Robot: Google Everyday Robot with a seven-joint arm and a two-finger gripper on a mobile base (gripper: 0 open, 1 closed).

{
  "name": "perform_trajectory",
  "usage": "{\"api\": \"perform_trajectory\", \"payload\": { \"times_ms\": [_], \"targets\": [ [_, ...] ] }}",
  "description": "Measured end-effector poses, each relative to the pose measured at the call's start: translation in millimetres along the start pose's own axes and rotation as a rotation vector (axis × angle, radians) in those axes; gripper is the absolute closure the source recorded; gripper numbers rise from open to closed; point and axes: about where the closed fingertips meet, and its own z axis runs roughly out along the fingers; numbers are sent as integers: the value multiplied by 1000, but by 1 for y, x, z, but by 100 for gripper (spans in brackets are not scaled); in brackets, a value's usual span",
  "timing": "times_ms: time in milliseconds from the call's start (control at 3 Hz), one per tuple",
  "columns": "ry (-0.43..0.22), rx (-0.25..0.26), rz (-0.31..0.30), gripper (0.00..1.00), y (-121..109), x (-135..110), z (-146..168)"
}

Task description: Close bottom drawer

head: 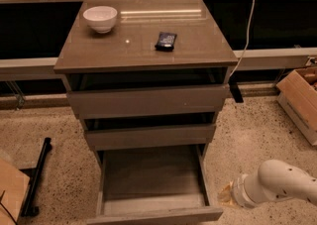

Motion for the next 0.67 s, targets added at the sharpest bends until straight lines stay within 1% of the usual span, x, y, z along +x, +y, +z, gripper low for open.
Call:
{"api": "perform_trajectory", "payload": {
  "times_ms": [333, 667],
  "targets": [
    [0, 0, 0, 100, 0, 0, 0],
    [-7, -10, 5, 100, 3, 4, 13]
  ]
}}
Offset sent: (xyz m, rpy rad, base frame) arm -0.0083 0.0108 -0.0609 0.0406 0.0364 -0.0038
